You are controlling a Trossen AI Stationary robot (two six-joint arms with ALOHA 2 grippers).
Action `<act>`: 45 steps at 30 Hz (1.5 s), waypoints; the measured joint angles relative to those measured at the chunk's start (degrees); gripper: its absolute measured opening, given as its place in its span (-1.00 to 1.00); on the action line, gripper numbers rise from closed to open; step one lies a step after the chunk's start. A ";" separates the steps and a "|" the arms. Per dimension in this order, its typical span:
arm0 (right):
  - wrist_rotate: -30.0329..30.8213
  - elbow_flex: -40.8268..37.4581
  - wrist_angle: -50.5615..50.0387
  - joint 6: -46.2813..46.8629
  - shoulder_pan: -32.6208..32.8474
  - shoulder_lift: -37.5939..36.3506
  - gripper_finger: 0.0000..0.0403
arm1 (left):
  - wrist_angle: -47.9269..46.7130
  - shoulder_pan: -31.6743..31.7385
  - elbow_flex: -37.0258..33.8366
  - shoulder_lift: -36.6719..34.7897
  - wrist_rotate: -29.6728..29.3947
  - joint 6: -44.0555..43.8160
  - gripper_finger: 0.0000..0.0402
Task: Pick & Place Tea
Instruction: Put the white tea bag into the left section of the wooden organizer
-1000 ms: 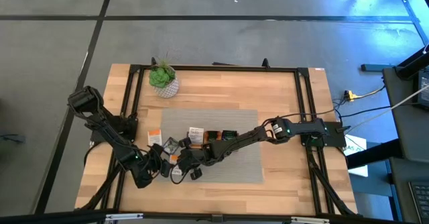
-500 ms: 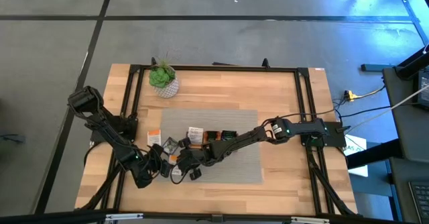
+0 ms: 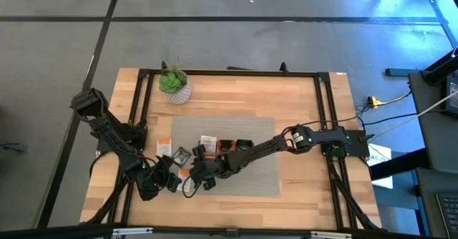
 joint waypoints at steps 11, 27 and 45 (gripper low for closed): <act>1.34 -6.48 -1.34 2.80 0.15 -11.46 -0.36 | 0.67 -7.34 0.00 -6.28 -21.47 14.50 -0.98; 10.56 -47.69 48.44 7.39 4.49 -36.59 -0.36 | 31.92 -1.27 0.02 -6.09 -52.39 71.75 -0.98; 3.89 -56.01 71.75 7.47 4.31 -36.88 -0.36 | 82.77 15.90 0.02 -6.09 1.77 134.90 -0.98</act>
